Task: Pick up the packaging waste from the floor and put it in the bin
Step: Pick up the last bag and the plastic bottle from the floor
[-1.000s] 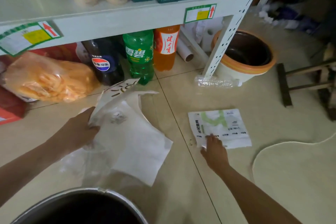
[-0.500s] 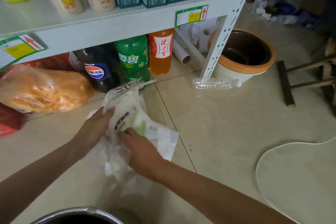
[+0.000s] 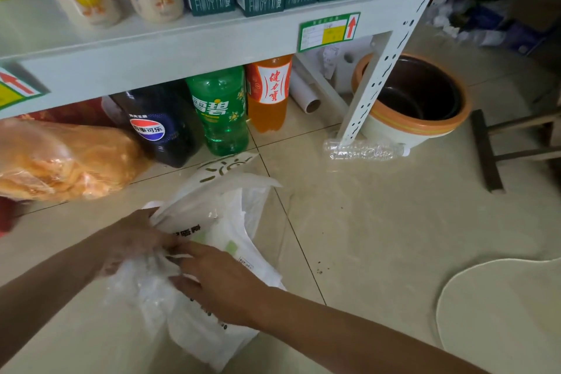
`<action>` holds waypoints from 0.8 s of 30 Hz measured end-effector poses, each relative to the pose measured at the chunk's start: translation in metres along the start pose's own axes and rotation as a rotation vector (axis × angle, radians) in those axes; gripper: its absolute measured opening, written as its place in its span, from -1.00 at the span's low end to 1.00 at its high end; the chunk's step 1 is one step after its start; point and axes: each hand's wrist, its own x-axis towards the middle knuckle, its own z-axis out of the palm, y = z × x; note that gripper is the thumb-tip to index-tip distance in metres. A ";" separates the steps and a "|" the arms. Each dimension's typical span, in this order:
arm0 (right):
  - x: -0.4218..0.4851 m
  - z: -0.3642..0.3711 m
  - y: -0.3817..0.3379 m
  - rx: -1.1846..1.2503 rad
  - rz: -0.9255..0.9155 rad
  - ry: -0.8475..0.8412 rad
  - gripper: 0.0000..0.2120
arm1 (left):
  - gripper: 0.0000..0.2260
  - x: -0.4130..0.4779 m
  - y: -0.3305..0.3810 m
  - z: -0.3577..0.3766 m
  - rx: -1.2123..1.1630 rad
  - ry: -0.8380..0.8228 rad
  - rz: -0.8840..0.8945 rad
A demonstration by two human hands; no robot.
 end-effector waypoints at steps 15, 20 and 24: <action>0.000 -0.170 0.220 -0.762 0.760 0.282 -0.36 | -0.75 0.033 0.008 0.012 0.177 0.069 0.117; 0.004 -0.216 0.253 -0.891 0.775 0.195 -0.27 | -0.73 0.034 0.001 0.015 0.190 0.098 0.105; 0.004 -0.203 0.256 -0.931 0.906 -0.045 -0.27 | -0.70 0.032 -0.005 0.016 0.142 0.096 0.097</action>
